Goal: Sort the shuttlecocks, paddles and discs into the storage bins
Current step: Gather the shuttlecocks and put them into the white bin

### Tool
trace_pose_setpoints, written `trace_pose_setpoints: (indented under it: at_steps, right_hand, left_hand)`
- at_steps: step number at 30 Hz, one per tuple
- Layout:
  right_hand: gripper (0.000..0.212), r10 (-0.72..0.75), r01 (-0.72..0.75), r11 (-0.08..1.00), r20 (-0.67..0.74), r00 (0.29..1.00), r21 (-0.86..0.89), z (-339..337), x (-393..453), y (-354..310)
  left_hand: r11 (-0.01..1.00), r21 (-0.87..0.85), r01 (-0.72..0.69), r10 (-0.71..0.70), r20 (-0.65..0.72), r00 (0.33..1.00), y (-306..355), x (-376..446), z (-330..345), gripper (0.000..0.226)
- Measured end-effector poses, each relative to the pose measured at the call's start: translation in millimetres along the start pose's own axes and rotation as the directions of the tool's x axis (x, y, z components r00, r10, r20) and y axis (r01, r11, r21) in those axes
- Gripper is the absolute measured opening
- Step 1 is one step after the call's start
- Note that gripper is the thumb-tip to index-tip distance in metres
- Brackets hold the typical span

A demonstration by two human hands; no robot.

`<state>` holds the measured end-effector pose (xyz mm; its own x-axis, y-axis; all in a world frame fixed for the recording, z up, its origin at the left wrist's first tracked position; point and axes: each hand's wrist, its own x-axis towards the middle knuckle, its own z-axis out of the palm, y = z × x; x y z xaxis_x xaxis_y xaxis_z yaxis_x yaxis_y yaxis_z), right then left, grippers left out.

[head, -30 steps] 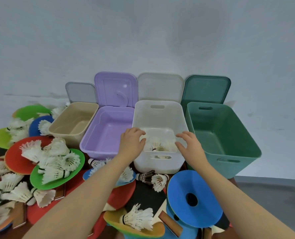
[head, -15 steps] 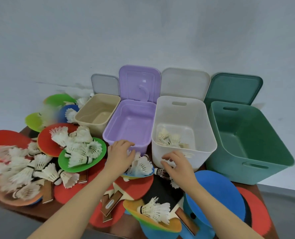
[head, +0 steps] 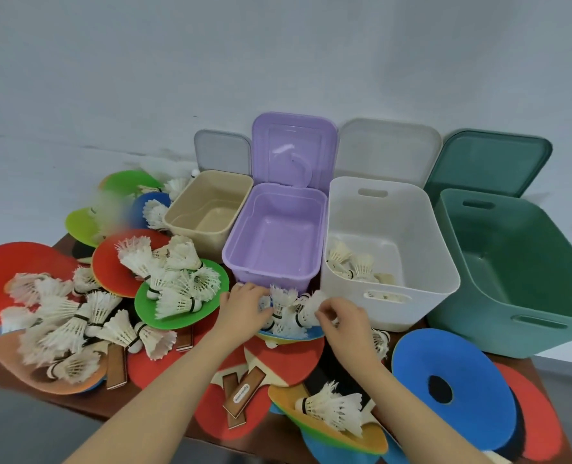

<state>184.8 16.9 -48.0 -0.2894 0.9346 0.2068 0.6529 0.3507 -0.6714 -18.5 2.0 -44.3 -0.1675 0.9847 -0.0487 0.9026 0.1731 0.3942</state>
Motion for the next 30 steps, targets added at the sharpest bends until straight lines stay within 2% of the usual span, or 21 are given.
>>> trace_pose_setpoints:
  at_steps: [4, 6, 8, 11, 13, 16, 20, 26, 30]
  right_hand:
    - [0.012, 0.012, -0.007, 0.998, -0.069, 0.998, 0.069, -9.0, -5.2, 2.7]
    - [0.012, 0.019, -0.013, 0.997, -0.082, 0.996, 0.082, -9.8, -8.4, 2.2]
    - [0.011, 0.027, -0.02, 0.997, -0.086, 0.996, 0.08, -9.5, -11.1, 0.1]
    - [0.012, 0.021, -0.013, 0.997, -0.091, 0.996, 0.08, -11.1, -13.8, -5.4]
    - [0.014, 0.008, 0.001, 0.996, -0.097, 0.995, 0.093, -16.2, -14.5, -10.3]
    - [0.016, -0.003, 0.02, 0.992, -0.138, 0.99, 0.122, -28.1, -11.4, -16.8]
    - [0.011, -0.019, 0.054, 0.985, -0.213, 0.977, 0.161, -48.7, -1.5, -30.0]
    - [0.014, -0.058, 0.112, 0.982, -0.322, 0.945, 0.154, -93.5, 28.4, -40.6]
    - [0.012, -0.06, 0.115, 0.986, -0.393, 0.918, 0.119, -124.3, 52.6, -28.2]
  left_hand:
    - [0.998, -0.041, 0.042, -0.043, -0.023, 0.999, -4.1, 2.5, 4.2, 0.044]
    - [0.992, -0.1, 0.075, -0.078, -0.029, 0.997, -3.7, 3.5, 5.6, 0.035]
    - [0.984, -0.163, 0.076, -0.082, -0.032, 0.996, -4.3, 3.8, 5.1, 0.012]
    - [0.958, -0.281, 0.058, -0.084, -0.083, 0.993, -8.4, 2.2, 2.0, 0.012]
    - [0.935, -0.354, 0.016, -0.072, -0.147, 0.987, -10.3, -0.9, -3.8, 0.011]
    - [0.906, -0.403, -0.131, 0.027, -0.253, 0.967, -10.0, -5.7, -18.6, 0.012]
    - [0.867, -0.41, -0.283, 0.097, -0.419, 0.903, 2.8, -3.5, -44.3, 0.007]
    - [0.762, -0.495, -0.417, 0.154, -0.486, 0.86, 58.5, 21.1, -74.3, 0.004]
    - [0.731, -0.516, -0.445, 0.192, -0.471, 0.861, 104.0, 45.2, -84.3, 0.009]
